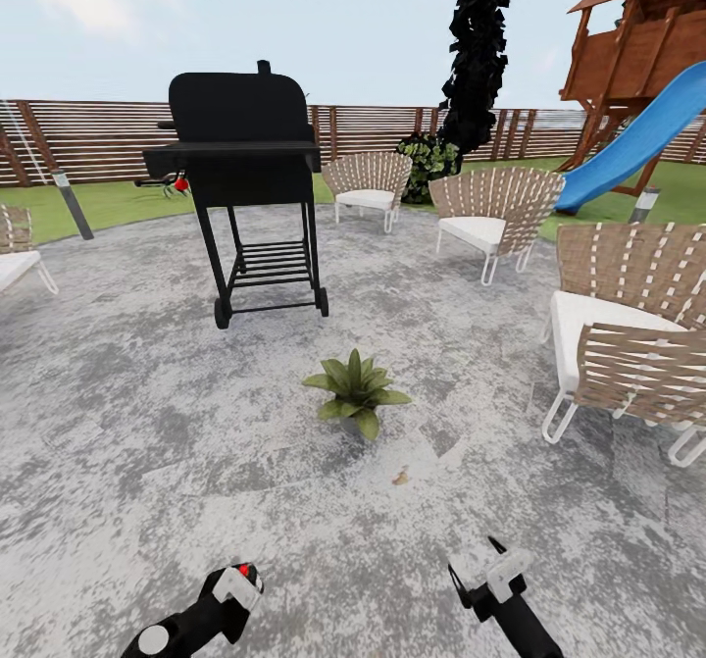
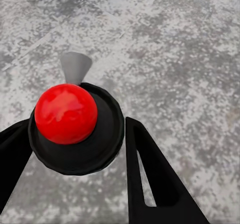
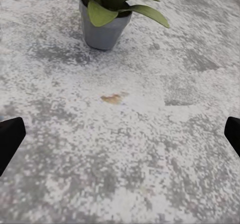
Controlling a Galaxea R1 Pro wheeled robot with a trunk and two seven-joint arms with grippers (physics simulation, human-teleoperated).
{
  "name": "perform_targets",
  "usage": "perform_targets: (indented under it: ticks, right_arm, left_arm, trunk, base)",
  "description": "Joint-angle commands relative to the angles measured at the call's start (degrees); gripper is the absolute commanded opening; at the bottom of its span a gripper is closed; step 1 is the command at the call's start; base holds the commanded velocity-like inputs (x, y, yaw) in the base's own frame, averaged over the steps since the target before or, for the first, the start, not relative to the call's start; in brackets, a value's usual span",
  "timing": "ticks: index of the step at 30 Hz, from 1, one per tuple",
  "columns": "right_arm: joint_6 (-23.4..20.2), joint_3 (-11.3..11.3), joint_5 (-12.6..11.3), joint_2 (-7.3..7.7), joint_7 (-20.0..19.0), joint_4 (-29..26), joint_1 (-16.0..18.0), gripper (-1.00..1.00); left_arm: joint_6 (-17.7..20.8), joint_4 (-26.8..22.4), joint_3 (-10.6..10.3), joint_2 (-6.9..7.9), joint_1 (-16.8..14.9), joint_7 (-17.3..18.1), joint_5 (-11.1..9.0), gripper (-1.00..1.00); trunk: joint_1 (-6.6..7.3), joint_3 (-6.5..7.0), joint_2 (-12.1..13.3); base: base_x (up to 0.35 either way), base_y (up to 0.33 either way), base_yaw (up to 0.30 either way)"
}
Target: Pick up the pesticide atomizer in the garden and spray insectifuge to fully cover both potted plants in the garden.
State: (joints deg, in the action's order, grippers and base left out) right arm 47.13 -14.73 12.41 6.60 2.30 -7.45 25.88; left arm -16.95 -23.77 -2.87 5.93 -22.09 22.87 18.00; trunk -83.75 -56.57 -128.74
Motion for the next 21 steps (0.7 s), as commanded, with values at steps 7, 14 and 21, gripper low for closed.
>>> perform_targets:
  ticks: [7, 14, 21]
  right_arm:
    - [-0.31, 0.06, 0.46, -0.10, -0.03, -0.45, 0.04, 1.00]
    - [-2.45, 0.04, 1.55, 0.61, -1.25, -2.71, 0.05, 1.00]
    - [-12.95, 0.10, 9.55, 0.66, -19.70, -11.66, 0.13, 1.00]
  left_arm:
    - [0.69, -0.86, -0.30, 0.90, -1.08, 1.78, 2.02, -1.00]
    - [3.04, -3.03, -0.37, 0.62, -3.37, 4.28, 3.97, -1.00]
    - [11.47, -6.83, -0.37, 0.58, -4.68, 24.98, 16.51, -1.00]
  trunk:
    - [0.01, -0.05, -0.02]
    - [0.01, -0.05, -0.02]
    - [0.01, -0.05, -0.02]
  base:
    - [0.000, 0.000, 0.000]
    - [0.000, 0.000, 0.000]
    - [0.000, 0.000, 0.000]
